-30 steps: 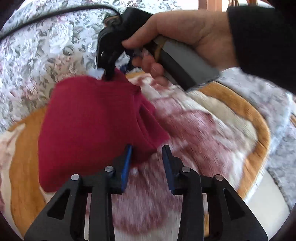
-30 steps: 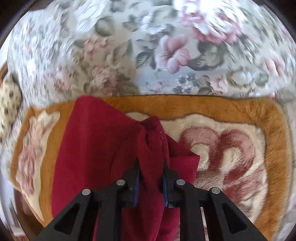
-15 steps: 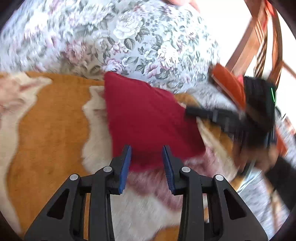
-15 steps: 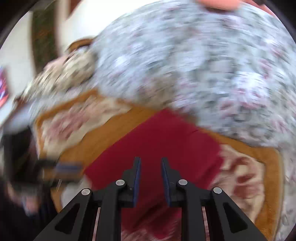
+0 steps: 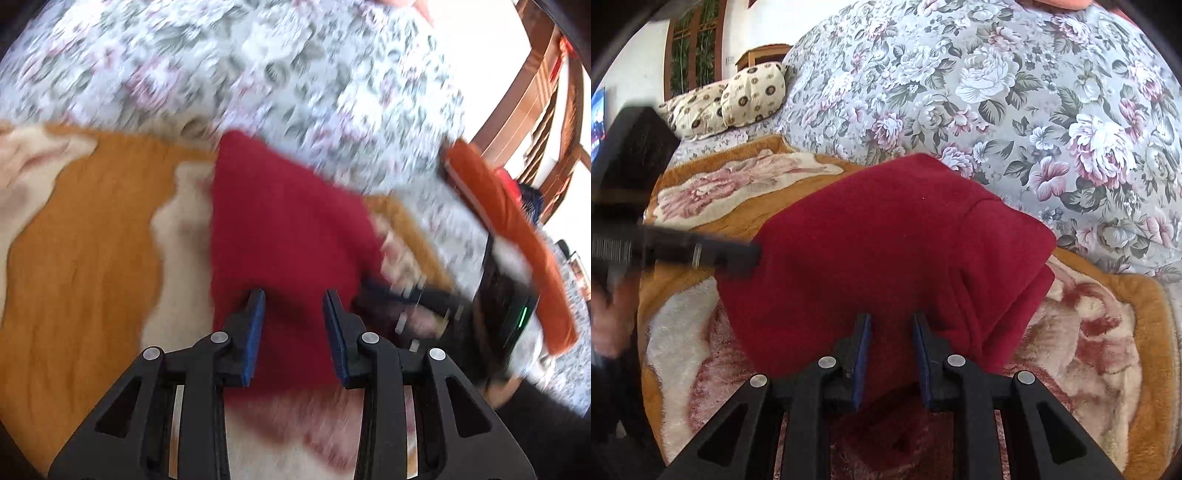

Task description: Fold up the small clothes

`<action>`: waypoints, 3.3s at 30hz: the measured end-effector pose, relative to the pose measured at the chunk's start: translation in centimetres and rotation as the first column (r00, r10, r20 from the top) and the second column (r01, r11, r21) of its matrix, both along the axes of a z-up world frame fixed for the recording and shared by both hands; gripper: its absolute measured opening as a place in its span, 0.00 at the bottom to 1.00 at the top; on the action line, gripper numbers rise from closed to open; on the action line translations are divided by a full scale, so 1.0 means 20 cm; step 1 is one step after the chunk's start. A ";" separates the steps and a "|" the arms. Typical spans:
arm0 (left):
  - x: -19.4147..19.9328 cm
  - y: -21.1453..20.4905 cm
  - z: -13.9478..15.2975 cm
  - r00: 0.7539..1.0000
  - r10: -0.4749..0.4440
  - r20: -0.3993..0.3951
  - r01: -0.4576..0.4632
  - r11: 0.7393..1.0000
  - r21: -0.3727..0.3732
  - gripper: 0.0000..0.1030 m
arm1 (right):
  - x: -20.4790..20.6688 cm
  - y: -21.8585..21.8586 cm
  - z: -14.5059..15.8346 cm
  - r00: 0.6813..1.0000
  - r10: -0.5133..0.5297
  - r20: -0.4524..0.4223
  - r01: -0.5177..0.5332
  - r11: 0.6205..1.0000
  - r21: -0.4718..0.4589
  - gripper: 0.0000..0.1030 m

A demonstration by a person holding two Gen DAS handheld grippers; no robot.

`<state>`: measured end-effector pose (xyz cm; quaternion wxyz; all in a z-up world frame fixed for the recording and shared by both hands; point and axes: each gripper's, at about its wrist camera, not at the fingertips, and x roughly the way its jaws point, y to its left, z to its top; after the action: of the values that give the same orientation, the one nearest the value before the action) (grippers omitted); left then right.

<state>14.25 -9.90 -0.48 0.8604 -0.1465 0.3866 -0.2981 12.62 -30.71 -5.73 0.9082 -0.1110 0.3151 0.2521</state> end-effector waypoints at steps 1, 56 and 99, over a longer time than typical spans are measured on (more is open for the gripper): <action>0.09 -0.04 0.04 1.000 0.001 0.010 -0.001 1.000 0.007 0.31 | -0.01 0.00 0.00 1.000 0.002 -0.001 -0.002 1.000 0.007 0.20; 0.38 -0.03 0.02 0.998 0.051 -0.028 -0.050 0.998 0.038 0.33 | 0.40 -0.50 0.26 0.901 -0.326 -0.287 0.418 0.828 0.374 0.46; 0.23 0.55 -0.02 0.985 0.164 -0.050 -0.169 0.977 -0.129 0.37 | 0.36 -0.06 0.06 0.935 -0.096 -0.341 0.306 0.707 0.638 0.28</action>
<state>18.87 1.01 -0.84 0.8630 -0.2409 0.3689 -0.2472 19.74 -31.84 -4.48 0.8525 0.3025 0.3367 0.2614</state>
